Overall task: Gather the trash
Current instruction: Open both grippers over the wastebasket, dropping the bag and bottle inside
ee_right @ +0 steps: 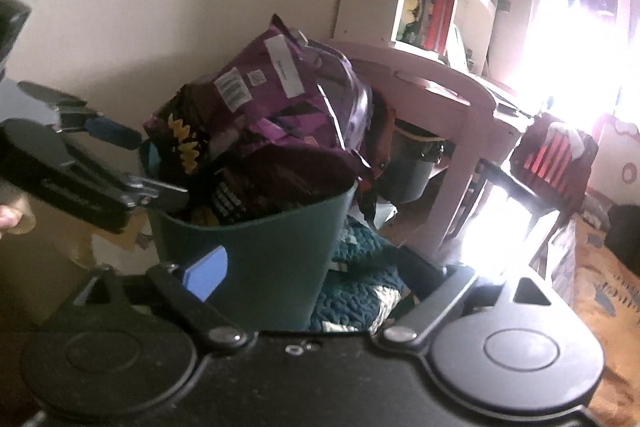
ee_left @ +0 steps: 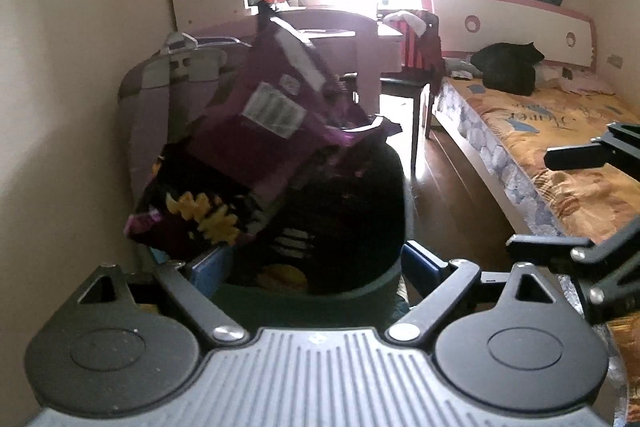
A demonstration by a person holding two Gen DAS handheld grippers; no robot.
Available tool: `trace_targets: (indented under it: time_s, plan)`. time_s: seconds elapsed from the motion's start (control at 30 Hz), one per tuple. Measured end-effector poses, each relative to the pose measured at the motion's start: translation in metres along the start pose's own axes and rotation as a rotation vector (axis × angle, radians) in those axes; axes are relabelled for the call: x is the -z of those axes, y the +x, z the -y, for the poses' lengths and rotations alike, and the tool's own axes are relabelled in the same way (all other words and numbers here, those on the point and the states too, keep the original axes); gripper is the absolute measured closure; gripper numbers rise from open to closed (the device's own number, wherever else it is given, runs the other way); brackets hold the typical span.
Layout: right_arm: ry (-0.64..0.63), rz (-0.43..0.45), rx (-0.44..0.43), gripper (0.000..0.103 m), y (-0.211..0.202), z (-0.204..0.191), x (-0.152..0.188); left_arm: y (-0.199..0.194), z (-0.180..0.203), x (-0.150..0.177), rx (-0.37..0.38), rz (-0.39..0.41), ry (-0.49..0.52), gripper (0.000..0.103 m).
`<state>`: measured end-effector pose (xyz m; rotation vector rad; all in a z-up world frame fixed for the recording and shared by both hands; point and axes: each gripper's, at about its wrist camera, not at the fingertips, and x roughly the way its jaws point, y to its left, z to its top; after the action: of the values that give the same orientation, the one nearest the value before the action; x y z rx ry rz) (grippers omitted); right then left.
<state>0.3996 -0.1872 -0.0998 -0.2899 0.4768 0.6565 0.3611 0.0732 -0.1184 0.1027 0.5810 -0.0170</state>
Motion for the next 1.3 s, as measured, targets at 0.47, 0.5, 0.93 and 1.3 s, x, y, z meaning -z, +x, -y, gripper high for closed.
trace_targets:
  time_s: [0.47,0.5,0.93,1.3]
  plan:
    - [0.043,-0.062,-0.010,0.008,-0.045,0.054,0.076,-0.026,0.095,0.036,0.014,-0.027,-0.089,0.011]
    - [0.039,-0.066,-0.006,0.008,-0.048,0.057,0.078,-0.028,0.096,0.034,0.009,-0.027,-0.099,0.011]
    - [0.020,-0.048,-0.019,0.005,-0.059,0.089,0.068,-0.019,0.028,-0.101,-0.144,0.055,-0.241,0.011]
    - [0.084,-0.090,0.004,0.005,-0.001,0.103,0.077,0.084,-0.042,-0.134,-0.139,-0.037,-0.293,0.054]
